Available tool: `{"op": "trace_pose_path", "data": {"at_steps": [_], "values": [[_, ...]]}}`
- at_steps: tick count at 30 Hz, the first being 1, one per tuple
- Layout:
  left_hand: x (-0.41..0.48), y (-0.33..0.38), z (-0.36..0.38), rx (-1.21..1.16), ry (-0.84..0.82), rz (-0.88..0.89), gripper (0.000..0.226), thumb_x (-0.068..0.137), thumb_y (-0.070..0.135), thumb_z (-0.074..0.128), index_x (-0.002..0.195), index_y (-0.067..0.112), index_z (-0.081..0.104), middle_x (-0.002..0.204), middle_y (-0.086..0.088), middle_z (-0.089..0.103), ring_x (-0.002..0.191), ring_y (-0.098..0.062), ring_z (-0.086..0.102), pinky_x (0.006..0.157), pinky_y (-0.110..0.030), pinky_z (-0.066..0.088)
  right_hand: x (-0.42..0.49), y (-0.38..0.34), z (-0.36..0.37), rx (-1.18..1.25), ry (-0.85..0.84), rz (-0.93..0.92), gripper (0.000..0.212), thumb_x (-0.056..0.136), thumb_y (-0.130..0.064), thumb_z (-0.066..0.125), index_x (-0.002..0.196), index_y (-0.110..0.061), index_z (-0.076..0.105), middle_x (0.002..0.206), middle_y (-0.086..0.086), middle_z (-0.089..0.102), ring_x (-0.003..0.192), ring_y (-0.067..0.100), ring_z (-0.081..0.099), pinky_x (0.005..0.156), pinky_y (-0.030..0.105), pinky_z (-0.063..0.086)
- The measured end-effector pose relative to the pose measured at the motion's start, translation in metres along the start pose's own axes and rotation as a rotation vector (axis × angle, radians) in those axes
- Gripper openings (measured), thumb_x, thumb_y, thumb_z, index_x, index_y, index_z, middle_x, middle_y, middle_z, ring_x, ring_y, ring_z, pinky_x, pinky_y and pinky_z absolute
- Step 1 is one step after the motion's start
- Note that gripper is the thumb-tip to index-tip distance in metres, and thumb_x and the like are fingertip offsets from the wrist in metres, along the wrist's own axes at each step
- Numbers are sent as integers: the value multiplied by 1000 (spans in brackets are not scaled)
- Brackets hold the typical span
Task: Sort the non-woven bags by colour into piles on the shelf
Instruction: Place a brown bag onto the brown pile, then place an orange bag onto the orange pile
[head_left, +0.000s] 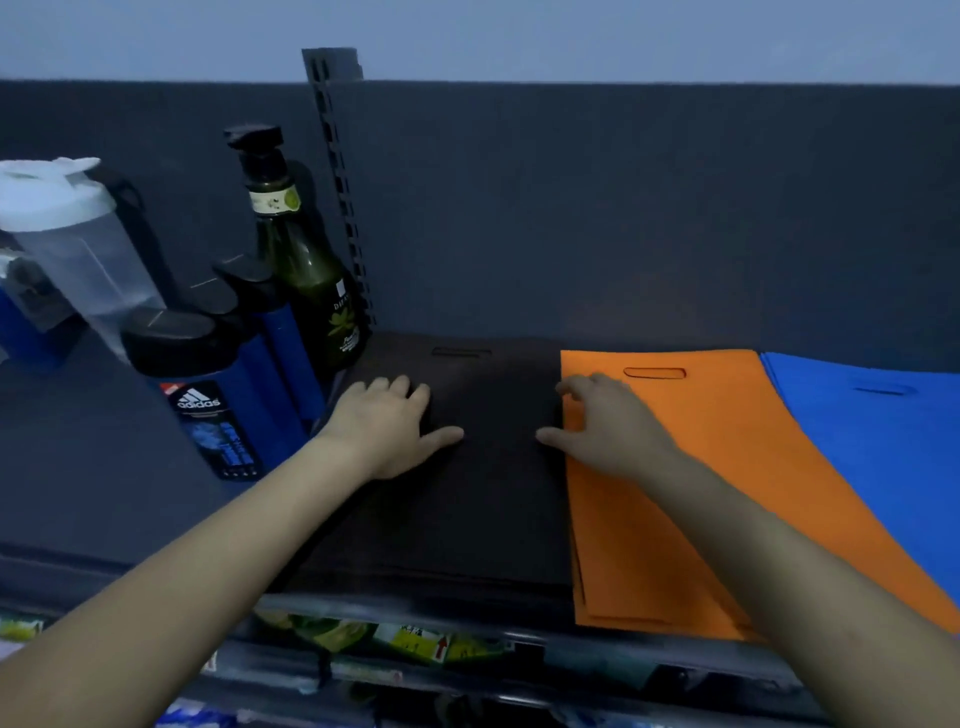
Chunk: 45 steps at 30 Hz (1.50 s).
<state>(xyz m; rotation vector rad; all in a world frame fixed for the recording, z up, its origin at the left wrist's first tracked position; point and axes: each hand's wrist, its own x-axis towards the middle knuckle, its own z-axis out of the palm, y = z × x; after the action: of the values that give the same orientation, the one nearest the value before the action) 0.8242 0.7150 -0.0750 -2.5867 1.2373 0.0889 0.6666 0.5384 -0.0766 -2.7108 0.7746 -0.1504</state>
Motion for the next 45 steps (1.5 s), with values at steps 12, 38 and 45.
{"op": "trace_pose_path", "data": {"at_steps": [12,38,45], "values": [[11,140,-74,31,374,322,93,84,79,15,155,21,6,158,-8,24,139,-26,32,109,-40,30,-79,94,-62,-265,190,235,80,85,-62,54,148,-22,27,148,5,37,137,27,33,106,42,33],[-32,731,-256,-37,555,544,100,80,85,16,153,16,16,155,-13,29,136,-32,32,107,-47,27,-366,551,-298,-475,364,753,72,88,-59,51,144,-18,31,144,10,41,135,31,34,104,47,33],[-1,846,-281,-65,581,611,103,80,84,20,153,13,12,146,-13,41,130,-32,40,105,-45,29,-385,649,-329,-506,334,813,69,88,-61,50,142,-20,35,140,7,45,131,29,38,101,44,36]]}}
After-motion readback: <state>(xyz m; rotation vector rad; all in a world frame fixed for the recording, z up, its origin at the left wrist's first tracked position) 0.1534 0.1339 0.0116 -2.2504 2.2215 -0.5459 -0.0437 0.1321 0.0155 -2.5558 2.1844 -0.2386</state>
